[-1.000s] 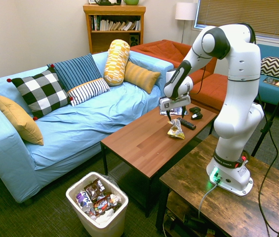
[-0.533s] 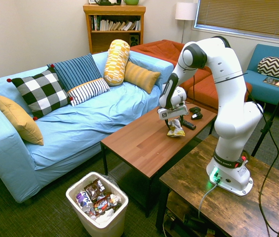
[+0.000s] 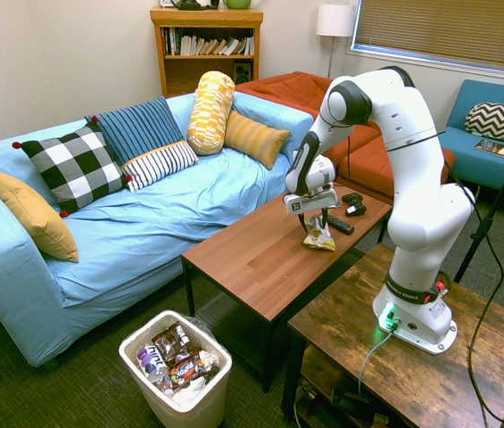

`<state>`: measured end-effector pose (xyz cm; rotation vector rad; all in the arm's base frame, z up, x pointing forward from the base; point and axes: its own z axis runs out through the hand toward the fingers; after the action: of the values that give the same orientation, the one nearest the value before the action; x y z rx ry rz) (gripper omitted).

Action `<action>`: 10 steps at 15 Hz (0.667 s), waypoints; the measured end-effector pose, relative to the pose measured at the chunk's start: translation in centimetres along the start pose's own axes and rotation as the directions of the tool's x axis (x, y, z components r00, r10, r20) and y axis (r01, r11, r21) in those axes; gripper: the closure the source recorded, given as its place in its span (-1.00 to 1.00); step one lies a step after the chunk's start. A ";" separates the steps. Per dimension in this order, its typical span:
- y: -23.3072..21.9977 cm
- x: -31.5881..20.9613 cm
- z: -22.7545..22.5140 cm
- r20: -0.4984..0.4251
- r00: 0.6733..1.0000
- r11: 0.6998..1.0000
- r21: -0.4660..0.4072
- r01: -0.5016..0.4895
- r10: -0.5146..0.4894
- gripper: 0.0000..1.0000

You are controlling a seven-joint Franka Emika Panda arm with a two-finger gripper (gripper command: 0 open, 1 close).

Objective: Throw the chip bag in the trash bin

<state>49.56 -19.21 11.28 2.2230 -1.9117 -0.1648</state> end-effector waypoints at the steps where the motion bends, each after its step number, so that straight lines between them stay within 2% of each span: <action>1: 0.0 0.0 0.0 0.001 1.000 1.000 0.001 0.001 -0.001 1.00; 7: 0.0 -0.1 -0.4 -0.003 1.000 1.000 0.010 0.025 -0.025 1.00; 10: 0.6 -1.3 -3.7 0.007 0.998 0.995 0.071 0.067 -0.068 1.00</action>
<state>49.64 -17.70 14.98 2.3380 -1.8756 -0.1200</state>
